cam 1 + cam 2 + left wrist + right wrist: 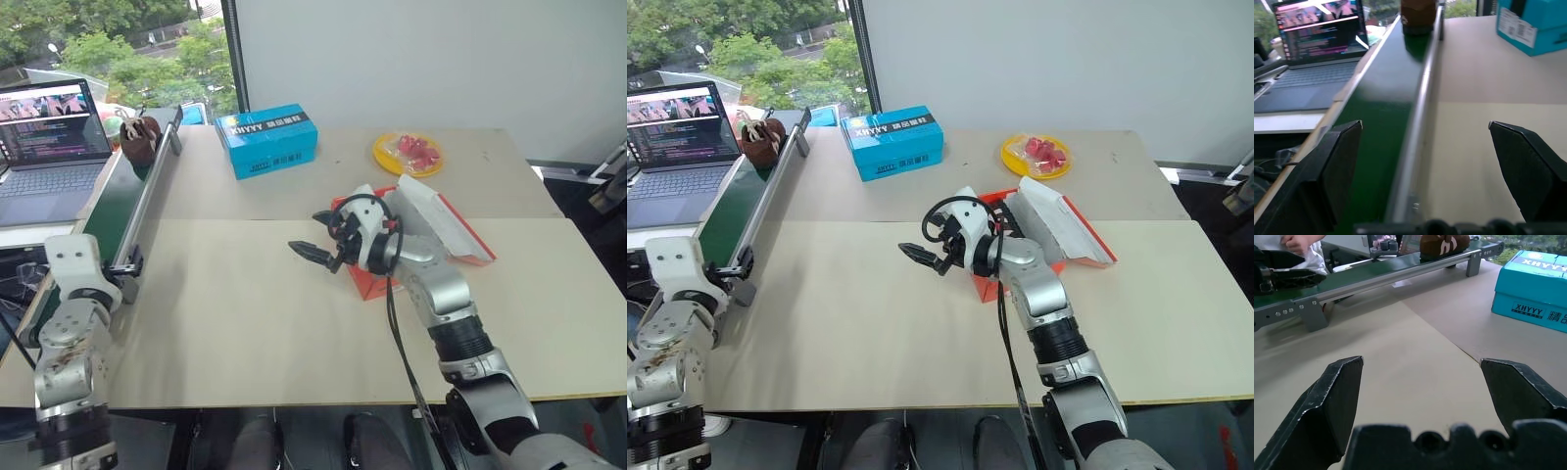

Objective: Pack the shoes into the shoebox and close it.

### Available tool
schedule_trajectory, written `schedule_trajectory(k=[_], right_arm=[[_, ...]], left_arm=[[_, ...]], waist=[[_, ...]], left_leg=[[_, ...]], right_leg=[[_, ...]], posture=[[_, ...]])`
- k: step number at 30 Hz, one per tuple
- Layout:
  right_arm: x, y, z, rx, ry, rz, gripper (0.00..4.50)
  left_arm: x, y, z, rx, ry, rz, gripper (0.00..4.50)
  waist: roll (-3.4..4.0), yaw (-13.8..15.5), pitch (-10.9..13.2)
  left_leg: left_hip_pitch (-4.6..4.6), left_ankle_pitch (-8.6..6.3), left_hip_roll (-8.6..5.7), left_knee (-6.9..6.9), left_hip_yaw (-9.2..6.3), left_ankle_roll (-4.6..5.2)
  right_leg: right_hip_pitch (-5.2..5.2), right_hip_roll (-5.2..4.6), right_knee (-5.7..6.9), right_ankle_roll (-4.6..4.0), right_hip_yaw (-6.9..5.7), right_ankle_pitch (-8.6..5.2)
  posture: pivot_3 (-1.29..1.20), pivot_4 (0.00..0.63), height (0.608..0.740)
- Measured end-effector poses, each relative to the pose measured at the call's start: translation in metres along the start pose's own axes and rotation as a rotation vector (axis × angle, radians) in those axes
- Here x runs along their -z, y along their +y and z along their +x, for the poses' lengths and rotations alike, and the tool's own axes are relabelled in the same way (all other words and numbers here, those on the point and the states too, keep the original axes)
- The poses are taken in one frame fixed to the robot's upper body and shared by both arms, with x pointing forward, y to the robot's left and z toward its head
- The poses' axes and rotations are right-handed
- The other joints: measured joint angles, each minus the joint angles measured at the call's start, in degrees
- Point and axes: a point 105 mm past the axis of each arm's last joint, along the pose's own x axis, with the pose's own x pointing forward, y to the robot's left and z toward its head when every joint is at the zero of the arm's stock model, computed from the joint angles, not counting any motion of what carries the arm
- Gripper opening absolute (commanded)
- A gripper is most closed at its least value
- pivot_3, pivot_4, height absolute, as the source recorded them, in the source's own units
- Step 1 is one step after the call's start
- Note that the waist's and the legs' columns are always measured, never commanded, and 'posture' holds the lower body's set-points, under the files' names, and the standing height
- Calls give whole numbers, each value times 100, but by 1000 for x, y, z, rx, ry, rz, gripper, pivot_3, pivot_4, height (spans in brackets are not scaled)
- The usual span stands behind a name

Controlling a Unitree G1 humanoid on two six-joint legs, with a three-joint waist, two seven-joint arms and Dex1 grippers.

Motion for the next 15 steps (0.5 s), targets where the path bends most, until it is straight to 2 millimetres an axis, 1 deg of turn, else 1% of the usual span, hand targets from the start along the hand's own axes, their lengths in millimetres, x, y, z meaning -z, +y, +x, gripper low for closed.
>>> schedule_trajectory(k=[2,4,7,12,15], right_arm=[[-2,2,0,-4,-1,-7,4500],[-3,5,1,-11,-2,-14,4500],[-3,6,2,-9,4,-11,4500],[-3,7,2,-6,5,-11,4500],[-3,7,2,-4,6,-12,4500]], left_arm=[[1,4,5,-6,5,-14,4442],[-2,8,10,-13,-8,-27,4442],[-7,11,23,-6,-20,-88,4442],[1,9,46,18,11,-173,4442],[4,8,55,25,21,-181,4442]], waist=[[0,3,0],[-1,11,0],[-2,16,-1],[-2,4,-1],[-3,-6,-1]], left_leg=[[-1,0,-1,1,-1,0],[-1,0,-2,2,-1,0],[0,0,-4,2,-1,0],[-1,1,-4,2,1,-1],[-2,1,-4,2,4,-1]], right_leg=[[0,0,1,0,-2,0],[1,-2,1,0,-3,0],[2,-2,1,0,-4,0],[1,2,0,1,-6,0],[0,2,0,1,-6,0]], posture=[[0,150,740],[0,150,740],[0,150,740],[0,150,740],[0,150,740]])
